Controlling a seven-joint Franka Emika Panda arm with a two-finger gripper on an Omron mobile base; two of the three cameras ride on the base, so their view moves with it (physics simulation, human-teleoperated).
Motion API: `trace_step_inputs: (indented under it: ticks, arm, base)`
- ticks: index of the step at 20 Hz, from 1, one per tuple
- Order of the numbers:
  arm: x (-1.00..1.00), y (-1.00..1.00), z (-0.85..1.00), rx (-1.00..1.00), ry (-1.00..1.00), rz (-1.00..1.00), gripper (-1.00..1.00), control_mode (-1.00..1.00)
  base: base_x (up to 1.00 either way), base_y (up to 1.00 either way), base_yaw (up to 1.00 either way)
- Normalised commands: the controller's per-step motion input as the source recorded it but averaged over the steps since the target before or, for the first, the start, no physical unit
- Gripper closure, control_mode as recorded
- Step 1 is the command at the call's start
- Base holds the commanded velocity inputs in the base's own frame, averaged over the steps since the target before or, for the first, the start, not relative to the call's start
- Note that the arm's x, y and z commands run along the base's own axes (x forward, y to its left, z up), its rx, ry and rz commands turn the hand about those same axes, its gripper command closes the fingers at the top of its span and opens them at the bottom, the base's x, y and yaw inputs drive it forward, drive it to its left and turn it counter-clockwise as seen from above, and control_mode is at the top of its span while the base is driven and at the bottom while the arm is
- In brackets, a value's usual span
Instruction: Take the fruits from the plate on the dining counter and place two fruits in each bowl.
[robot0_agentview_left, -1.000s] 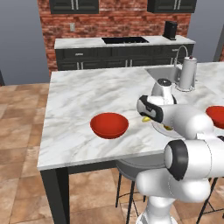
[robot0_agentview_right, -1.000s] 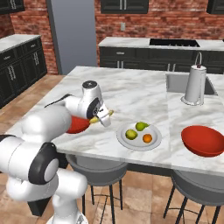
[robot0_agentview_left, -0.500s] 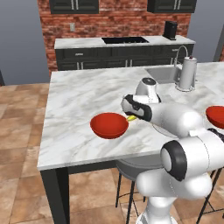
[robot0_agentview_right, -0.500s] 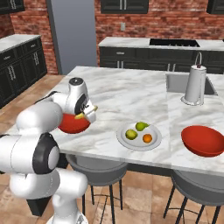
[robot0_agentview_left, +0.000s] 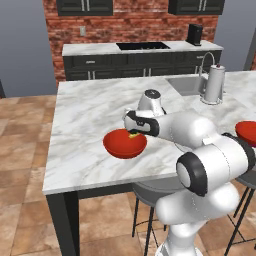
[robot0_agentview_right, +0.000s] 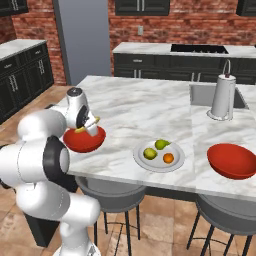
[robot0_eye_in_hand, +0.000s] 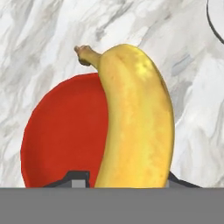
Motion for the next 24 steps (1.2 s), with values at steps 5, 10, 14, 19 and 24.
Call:
trace_step_inputs:
  ticks: [5,10,14,19,24]
  arm:
    - [0.03,0.29,-0.21,0.03,0.0,0.0,1.0,-1.0]
    - [0.07,0.21,-0.31,0.0,0.0,0.0,1.0,-1.0]
    - [0.14,0.16,-0.33,0.0,0.0,0.0,1.0,-1.0]
    - [0.3,0.07,-0.21,0.0,0.0,0.0,1.0,-1.0]
    - [0.27,0.07,-0.19,0.0,0.02,0.01,1.0,-1.0]
  base:
    - [0.0,0.0,0.0]
    - [0.0,0.0,0.0]
    - [0.0,0.0,0.0]
    - [0.0,0.0,0.0]
    - [0.0,0.0,0.0]
